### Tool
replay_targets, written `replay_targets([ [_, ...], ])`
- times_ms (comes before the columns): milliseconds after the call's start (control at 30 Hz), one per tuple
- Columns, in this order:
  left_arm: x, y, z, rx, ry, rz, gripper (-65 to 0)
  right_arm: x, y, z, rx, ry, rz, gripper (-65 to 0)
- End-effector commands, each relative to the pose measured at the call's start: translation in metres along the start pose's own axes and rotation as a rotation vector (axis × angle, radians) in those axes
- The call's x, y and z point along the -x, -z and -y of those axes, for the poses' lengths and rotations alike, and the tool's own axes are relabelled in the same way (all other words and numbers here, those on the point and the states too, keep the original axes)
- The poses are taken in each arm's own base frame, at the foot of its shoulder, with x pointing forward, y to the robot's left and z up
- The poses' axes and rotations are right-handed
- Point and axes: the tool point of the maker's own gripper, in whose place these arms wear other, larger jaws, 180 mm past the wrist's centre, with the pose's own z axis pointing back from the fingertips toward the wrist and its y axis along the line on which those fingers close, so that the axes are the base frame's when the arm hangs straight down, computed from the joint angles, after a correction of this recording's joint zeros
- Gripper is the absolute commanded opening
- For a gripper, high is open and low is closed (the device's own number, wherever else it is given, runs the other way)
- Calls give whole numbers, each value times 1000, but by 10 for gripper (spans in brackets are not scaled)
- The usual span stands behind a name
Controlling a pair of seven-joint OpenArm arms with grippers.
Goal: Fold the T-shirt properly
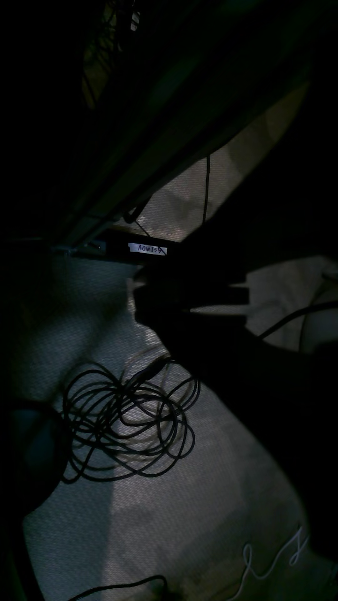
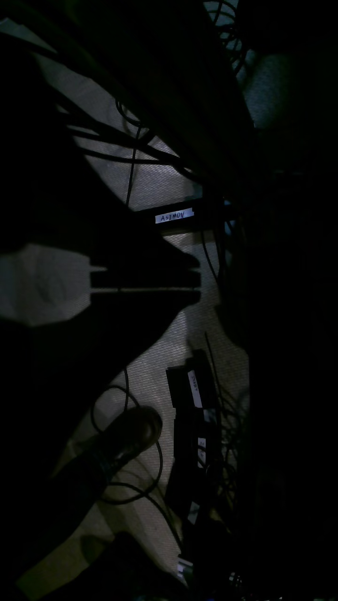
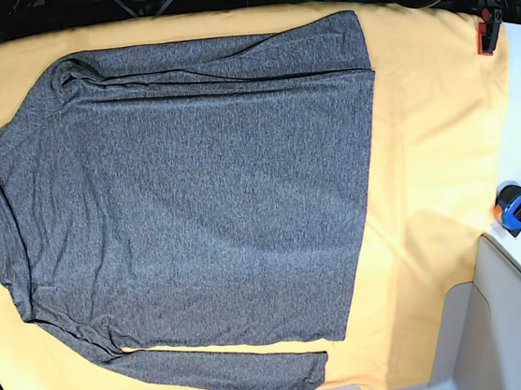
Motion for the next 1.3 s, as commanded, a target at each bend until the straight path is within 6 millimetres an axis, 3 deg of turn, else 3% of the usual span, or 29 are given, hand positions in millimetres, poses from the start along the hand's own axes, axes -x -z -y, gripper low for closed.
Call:
replay_targets([
  [0, -6, 0, -2, -6, 5, 22, -650, -2, 0, -2, -8, -4, 16, -650],
  [800, 4, -1, -3, -7, 2, 11, -650, 2, -1, -2, -7, -4, 10, -650],
  [867, 6, -1, -3, -7, 0, 10, -650, 15, -2, -1, -2, 3, -10, -650],
  [1033, 33, -10, -11, -21, 11, 24, -650, 50, -13, 8, 14, -9, -28, -650],
  [1267, 66, -45, -57, -93, 45, 85, -650, 86, -41, 29, 43, -30, 13, -650],
])
